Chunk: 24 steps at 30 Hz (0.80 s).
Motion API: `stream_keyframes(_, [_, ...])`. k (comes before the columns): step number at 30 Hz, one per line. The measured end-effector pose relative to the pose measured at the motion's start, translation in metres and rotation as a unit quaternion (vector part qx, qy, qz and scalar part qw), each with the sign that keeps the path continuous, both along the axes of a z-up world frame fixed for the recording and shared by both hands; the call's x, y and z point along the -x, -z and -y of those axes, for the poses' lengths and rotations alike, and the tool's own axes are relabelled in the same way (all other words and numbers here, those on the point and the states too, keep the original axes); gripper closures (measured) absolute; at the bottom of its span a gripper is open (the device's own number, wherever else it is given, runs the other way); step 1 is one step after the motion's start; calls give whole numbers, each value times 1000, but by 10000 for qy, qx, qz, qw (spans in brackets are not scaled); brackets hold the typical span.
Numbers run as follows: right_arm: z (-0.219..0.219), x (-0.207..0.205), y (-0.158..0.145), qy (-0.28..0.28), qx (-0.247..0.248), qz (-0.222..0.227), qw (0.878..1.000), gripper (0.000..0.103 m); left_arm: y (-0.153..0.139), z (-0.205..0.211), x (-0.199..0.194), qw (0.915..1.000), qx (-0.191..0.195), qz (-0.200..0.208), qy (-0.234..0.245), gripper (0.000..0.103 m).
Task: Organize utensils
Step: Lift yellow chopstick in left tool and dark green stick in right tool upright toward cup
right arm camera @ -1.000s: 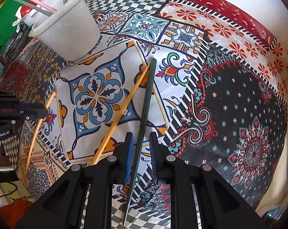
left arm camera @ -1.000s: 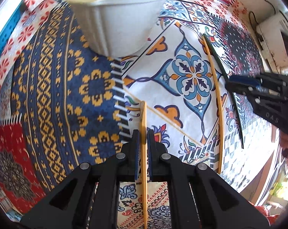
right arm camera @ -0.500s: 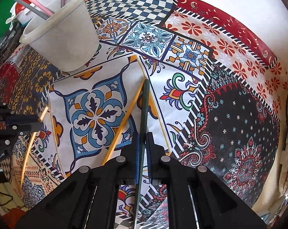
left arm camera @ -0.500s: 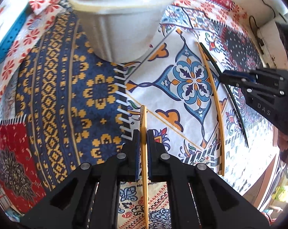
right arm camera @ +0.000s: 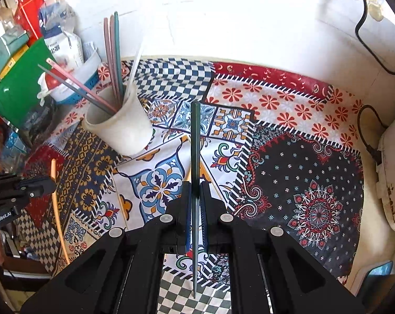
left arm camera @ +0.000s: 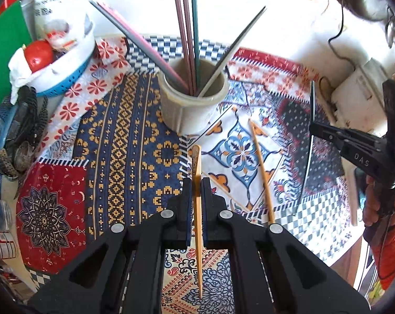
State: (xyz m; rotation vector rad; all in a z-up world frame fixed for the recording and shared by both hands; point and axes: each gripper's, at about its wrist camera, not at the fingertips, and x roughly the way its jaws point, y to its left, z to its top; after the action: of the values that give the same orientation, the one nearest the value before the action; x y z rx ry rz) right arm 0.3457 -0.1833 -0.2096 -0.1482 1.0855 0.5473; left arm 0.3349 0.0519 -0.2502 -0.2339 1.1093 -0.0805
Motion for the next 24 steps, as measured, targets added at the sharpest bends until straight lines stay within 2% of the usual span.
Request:
stream_keyframes(5, [5,9,-23,30,-207,265,9994,98,-42,-4,62,9990,62,434,-67,99])
stream_keyframes(14, [8,13,-64,31,-545,717,9959,98,-89,-3,73,9939,-60,1093,-155,99])
stream_keyframes(24, [-12,2,-106,-274,-764,1163,9899,98,-134,-13,60,9845,-196,1708,-343,99])
